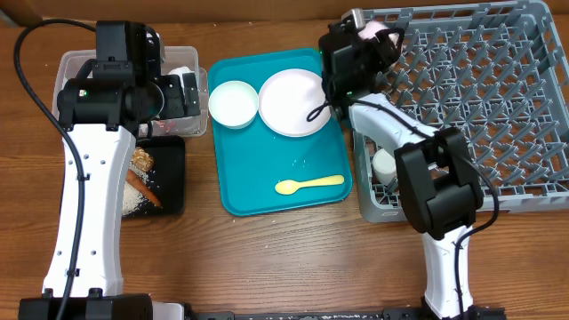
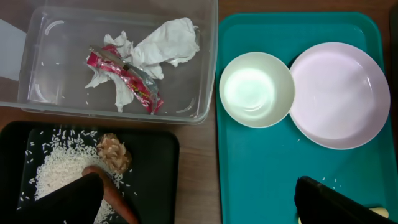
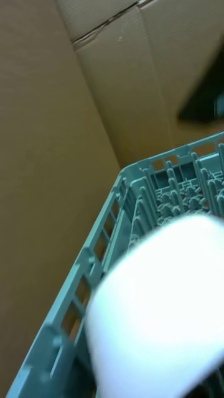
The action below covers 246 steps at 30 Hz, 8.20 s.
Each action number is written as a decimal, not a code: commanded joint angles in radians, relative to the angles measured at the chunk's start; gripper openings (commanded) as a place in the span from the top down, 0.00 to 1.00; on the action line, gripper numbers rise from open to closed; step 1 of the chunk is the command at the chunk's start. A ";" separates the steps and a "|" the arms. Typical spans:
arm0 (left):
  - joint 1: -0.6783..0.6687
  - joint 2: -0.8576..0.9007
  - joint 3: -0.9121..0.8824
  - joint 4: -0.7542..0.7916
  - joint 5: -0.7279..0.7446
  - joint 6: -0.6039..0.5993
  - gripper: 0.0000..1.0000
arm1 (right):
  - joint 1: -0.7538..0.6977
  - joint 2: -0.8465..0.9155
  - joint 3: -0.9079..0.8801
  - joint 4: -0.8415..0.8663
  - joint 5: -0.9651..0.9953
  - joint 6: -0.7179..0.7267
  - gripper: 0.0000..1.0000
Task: Sort waste into correct bins and load items into the dishwasher
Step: 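Move the right gripper back to the teal tray and grasp the white bowl, then carry the white bowl with the right gripper into the dish rack, then return the right gripper to the teal tray and grasp the pink plate rim, then lift the pink plate with the right gripper and stand it in the rack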
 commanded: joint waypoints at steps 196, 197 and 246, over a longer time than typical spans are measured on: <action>-0.001 0.005 0.021 0.000 -0.006 -0.010 0.00 | 0.227 -0.166 0.301 -1.588 -0.377 1.304 0.01; -0.001 0.005 0.021 0.000 -0.006 -0.010 0.00 | 0.227 -0.166 0.340 -1.591 -0.443 1.304 0.00; -0.001 0.005 0.021 0.000 -0.006 -0.010 0.00 | 0.184 0.059 0.186 -1.121 -1.066 1.533 0.88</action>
